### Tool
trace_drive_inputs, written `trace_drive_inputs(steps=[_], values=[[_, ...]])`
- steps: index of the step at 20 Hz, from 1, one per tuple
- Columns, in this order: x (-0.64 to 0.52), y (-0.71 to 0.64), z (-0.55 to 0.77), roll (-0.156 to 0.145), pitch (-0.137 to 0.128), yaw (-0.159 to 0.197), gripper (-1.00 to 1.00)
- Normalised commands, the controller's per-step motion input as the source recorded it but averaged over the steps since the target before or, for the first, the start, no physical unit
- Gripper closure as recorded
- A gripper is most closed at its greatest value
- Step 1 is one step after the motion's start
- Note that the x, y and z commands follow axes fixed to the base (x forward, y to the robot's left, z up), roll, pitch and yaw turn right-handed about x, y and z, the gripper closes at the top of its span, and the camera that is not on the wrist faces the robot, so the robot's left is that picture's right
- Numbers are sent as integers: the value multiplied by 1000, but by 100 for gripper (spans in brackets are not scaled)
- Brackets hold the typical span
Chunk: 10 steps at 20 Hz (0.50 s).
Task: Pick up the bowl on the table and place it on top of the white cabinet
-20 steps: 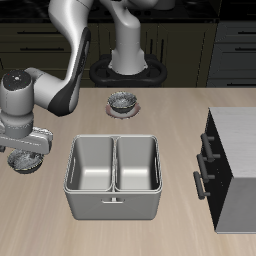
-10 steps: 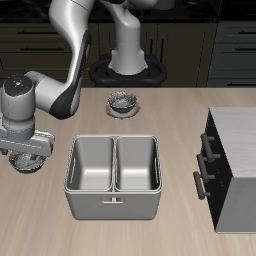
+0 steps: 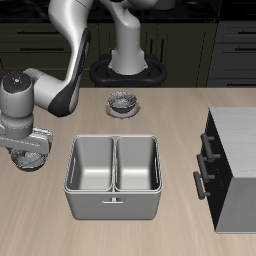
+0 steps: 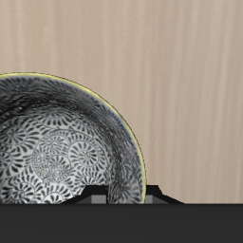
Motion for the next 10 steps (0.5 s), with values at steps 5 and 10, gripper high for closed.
trace_drive_inputs(steps=[5,10], values=[[-47,-18,14,2,-2,-13,100],[-42,-35,68,-3,-3,-5,100]])
